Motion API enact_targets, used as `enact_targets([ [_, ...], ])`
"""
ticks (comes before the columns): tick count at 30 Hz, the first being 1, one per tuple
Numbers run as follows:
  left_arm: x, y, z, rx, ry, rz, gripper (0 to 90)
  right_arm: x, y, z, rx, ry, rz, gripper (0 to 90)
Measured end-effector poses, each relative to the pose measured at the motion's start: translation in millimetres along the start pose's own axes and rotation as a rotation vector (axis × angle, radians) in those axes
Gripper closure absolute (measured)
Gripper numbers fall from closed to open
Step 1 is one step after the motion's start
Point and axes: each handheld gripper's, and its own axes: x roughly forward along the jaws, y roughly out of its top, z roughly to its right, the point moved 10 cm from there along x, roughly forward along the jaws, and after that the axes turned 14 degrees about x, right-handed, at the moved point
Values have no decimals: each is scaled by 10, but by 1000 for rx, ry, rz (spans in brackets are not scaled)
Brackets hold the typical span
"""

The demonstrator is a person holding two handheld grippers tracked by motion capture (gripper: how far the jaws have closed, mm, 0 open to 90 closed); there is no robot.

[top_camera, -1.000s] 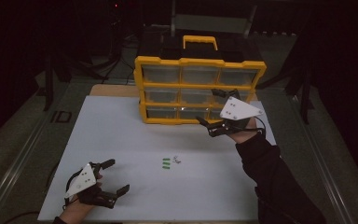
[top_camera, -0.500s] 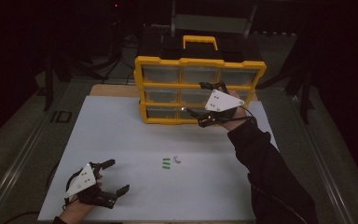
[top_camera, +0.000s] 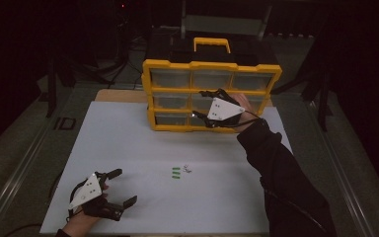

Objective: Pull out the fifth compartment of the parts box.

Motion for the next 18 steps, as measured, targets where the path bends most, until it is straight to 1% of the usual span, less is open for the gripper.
enact_targets([
  [7,-4,-3,1,-2,-1,-2,0,121,-96,80,-105,-12,-36,505],
  [9,-4,-3,0,-1,0,-1,0,156,-122,104,-121,-13,-43,527],
  [11,-3,-7,2,1,0,-4,0,189,-150,121,-159,-18,-56,552],
  [12,-2,-8,2,0,-1,-3,0,202,-159,124,-169,-16,-60,569],
  [13,-1,-9,3,2,-1,-4,0,215,-168,123,-191,-12,-66,609],
  [14,-1,-10,5,3,-2,-5,0,227,-181,123,-210,-16,-73,619],
  [15,-1,-12,7,4,-2,-6,0,233,-186,125,-217,-14,-74,638],
  [18,1,-11,10,5,-3,-6,0,263,-223,131,-235,-17,-87,647],
])
